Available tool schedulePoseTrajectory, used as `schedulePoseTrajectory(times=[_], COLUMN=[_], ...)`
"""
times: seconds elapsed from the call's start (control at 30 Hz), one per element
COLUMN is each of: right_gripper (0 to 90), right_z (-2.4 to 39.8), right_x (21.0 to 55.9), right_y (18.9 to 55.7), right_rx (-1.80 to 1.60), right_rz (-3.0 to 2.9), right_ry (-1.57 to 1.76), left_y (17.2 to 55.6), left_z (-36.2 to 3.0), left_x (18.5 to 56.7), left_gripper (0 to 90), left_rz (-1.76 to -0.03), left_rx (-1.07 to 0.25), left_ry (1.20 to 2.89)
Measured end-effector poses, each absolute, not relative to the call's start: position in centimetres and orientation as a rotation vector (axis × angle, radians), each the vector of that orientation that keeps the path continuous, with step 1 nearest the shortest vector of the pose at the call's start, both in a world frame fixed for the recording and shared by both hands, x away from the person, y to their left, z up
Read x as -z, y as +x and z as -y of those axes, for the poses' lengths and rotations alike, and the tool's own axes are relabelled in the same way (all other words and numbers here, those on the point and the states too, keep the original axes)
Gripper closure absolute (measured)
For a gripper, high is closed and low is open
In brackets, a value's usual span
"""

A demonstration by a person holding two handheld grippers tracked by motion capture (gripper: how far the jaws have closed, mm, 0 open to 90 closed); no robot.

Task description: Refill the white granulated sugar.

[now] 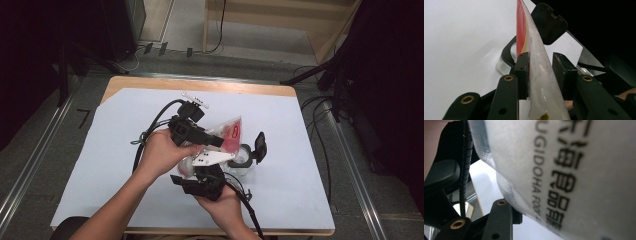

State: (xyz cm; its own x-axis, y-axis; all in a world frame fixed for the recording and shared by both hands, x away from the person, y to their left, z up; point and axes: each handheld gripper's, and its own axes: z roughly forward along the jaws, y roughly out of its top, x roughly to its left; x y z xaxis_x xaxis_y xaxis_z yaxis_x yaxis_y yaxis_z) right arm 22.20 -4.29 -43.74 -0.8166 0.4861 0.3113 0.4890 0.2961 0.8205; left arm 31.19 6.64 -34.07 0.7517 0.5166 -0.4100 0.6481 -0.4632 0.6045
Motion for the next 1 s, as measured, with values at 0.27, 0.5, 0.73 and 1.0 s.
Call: schedulePoseTrajectory(times=[0.27, 0.5, 0.73, 1.0], right_gripper=[63.0, 63.0, 62.9, 63.1], right_z=[4.45, 4.39, 4.31, 4.38], right_x=[43.67, 43.64, 43.71, 43.55], right_y=[22.21, 22.41, 22.5, 22.57], right_rx=[1.593, 1.605, 1.61, 1.595], right_rz=[2.538, 2.526, 2.537, 2.549], right_ry=[-0.944, -0.952, -0.94, -0.935], left_y=[31.28, 31.57, 31.62, 31.61], left_z=[-6.45, -6.3, -6.34, -6.32], left_x=[33.93, 33.74, 33.74, 33.61], left_gripper=[69.2, 70.9, 72.3, 71.5], left_rz=[-0.864, -0.884, -0.878, -0.862], left_rx=[0.216, 0.215, 0.205, 0.193], left_ry=[2.181, 2.2, 2.199, 2.198])
